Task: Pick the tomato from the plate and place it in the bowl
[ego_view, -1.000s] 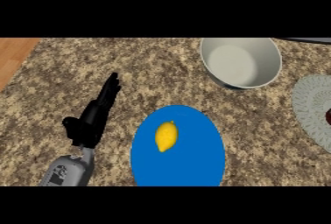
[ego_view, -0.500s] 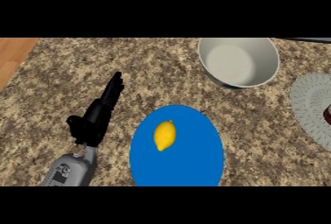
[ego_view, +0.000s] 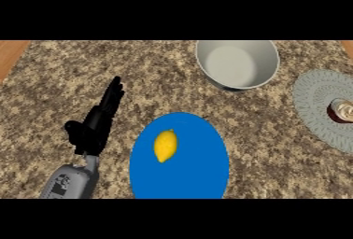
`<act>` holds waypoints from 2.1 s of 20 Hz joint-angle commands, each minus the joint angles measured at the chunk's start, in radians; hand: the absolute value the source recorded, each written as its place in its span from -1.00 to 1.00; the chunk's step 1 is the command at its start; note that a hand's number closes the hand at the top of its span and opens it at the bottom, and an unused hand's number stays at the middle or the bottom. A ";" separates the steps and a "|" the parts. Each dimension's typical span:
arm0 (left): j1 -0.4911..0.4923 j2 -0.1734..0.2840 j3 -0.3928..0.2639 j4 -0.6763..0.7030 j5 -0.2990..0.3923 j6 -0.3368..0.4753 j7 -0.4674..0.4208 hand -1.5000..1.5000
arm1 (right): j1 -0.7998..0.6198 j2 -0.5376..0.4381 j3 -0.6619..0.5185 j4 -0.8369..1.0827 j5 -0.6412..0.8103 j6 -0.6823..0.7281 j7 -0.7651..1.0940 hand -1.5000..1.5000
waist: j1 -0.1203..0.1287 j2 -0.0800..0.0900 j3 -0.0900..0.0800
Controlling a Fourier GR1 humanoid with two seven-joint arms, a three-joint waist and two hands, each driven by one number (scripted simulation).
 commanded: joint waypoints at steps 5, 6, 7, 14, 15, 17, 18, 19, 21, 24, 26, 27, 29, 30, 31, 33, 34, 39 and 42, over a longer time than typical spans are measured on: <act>0.022 0.014 0.026 0.001 0.003 0.006 -0.018 0.00 | -0.065 -0.309 -0.394 -0.170 -0.398 0.170 -0.170 1.00 | -0.033 0.005 -0.002; -0.006 0.008 0.034 -0.005 0.009 0.012 0.003 0.00 | -0.074 -0.334 -0.447 -0.182 -0.462 0.197 -0.169 1.00 | -0.045 0.001 -0.002; 0.046 0.005 0.017 -0.006 -0.009 0.019 -0.025 0.00 | -0.076 -0.368 -0.503 -0.180 -0.538 0.234 -0.178 1.00 | -0.038 -0.005 -0.003; 0.030 0.024 0.020 -0.023 -0.001 -0.011 0.005 0.00 | -0.264 -0.502 -0.817 0.221 -0.868 0.582 -0.255 1.00 | -0.018 -0.011 -0.005; 0.045 0.013 0.010 -0.042 -0.010 0.003 0.005 0.00 | -0.334 -0.488 -0.823 0.295 -0.819 0.589 -0.233 1.00 | -0.005 -0.012 -0.006; 0.019 0.001 0.008 0.010 -0.004 -0.019 -0.021 0.00 | -0.363 -0.433 -0.789 0.451 -0.675 0.618 -0.304 1.00 | -0.007 -0.007 -0.006; 0.012 -0.034 -0.004 0.034 -0.030 0.026 -0.018 0.00 | -0.433 -0.433 -0.809 0.485 -0.683 0.639 -0.279 1.00 | -0.007 -0.008 -0.006; 0.012 0.038 0.056 0.026 0.012 -0.038 -0.043 0.00 | -0.427 -0.458 -0.822 0.521 -0.622 0.660 -0.334 1.00 | -0.008 -0.008 -0.006; -0.002 -0.008 0.023 0.049 -0.014 -0.008 -0.046 0.00 | -0.502 -0.349 -0.765 0.586 -0.464 0.561 -0.332 1.00 | 0.003 -0.004 -0.006; 0.004 -0.002 0.026 0.018 -0.006 -0.018 -0.013 0.00 | -0.557 -0.241 -0.734 0.742 -0.336 0.536 -0.420 1.00 | 0.001 -0.008 -0.006; -0.001 0.014 0.040 0.008 0.002 -0.031 0.005 0.00 | -0.579 -0.173 -0.710 0.852 -0.269 0.512 -0.456 1.00 | -0.001 -0.008 -0.005; -0.009 -0.001 0.039 0.025 -0.004 -0.024 -0.006 0.00 | -0.598 -0.142 -0.720 0.900 -0.260 0.518 -0.466 1.00 | -0.014 -0.011 -0.005; -0.003 0.008 0.034 0.021 -0.023 -0.017 -0.004 0.00 | -0.632 -0.129 -0.721 1.050 -0.209 0.516 -0.562 1.00 | 0.006 -0.004 -0.005; 0.005 -0.022 0.009 0.000 -0.031 0.000 0.011 0.00 | -0.683 -0.043 -0.706 1.058 -0.185 0.464 -0.491 1.00 | 0.000 -0.009 -0.005; 0.013 -0.001 0.026 0.009 -0.014 -0.030 -0.030 0.00 | -0.667 -0.047 -0.687 1.123 -0.130 0.431 -0.560 1.00 | 0.013 -0.002 -0.005; 0.030 -0.012 0.022 0.038 -0.021 -0.031 -0.063 0.00 | -0.690 -0.020 -0.686 1.215 -0.080 0.402 -0.639 1.00 | 0.005 -0.002 -0.005; -0.031 -0.012 0.030 0.019 -0.023 -0.016 0.009 0.00 | -0.683 0.006 -0.695 1.277 -0.077 0.377 -0.680 1.00 | 0.007 0.000 -0.004; -0.008 0.008 0.037 -0.034 -0.005 -0.042 0.027 0.00 | -0.732 0.057 -0.639 1.472 0.032 0.362 -0.754 1.00 | 0.021 0.002 -0.004; -0.034 -0.025 0.029 0.017 -0.022 -0.022 0.004 0.00 | -0.739 0.123 -0.632 1.567 0.020 0.433 -0.723 1.00 | 0.015 0.005 -0.005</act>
